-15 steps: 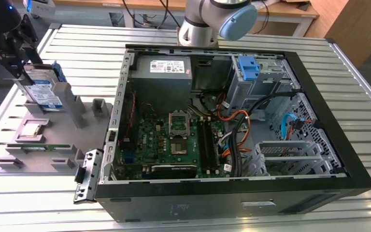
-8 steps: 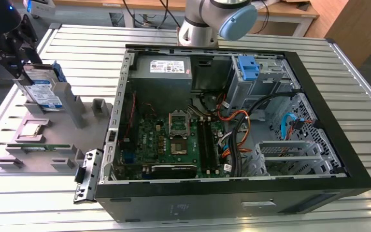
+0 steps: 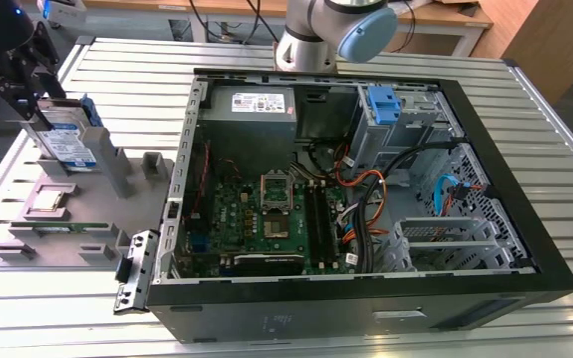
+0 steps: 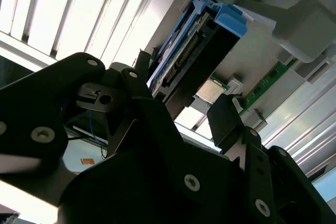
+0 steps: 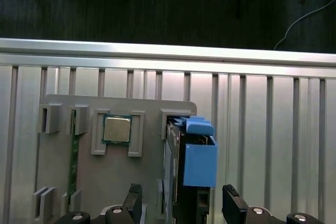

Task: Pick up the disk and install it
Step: 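Pick up the disk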

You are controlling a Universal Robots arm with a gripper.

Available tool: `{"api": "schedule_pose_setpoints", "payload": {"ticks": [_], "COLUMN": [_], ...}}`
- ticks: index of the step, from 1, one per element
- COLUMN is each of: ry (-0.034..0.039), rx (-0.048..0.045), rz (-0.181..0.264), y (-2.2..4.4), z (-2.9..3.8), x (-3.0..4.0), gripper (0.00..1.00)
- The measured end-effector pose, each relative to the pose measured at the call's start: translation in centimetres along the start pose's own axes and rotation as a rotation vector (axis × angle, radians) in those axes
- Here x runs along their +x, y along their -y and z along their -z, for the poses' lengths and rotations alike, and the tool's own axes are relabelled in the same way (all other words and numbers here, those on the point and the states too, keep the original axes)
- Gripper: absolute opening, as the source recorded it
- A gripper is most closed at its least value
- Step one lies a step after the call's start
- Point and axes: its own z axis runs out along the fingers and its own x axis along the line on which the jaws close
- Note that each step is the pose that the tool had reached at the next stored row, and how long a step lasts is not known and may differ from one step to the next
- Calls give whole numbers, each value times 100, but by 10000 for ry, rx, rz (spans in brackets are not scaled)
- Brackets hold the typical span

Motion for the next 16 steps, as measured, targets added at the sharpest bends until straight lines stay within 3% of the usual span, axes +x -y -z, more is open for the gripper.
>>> {"api": "schedule_pose_setpoints", "payload": {"ticks": [9,16], "ry": [9,8], "rx": [3,1], "rz": [-2,-2], "y": [4,46], "z": [-19,-18], "x": [-7,-6], "gripper": [71,71]}}
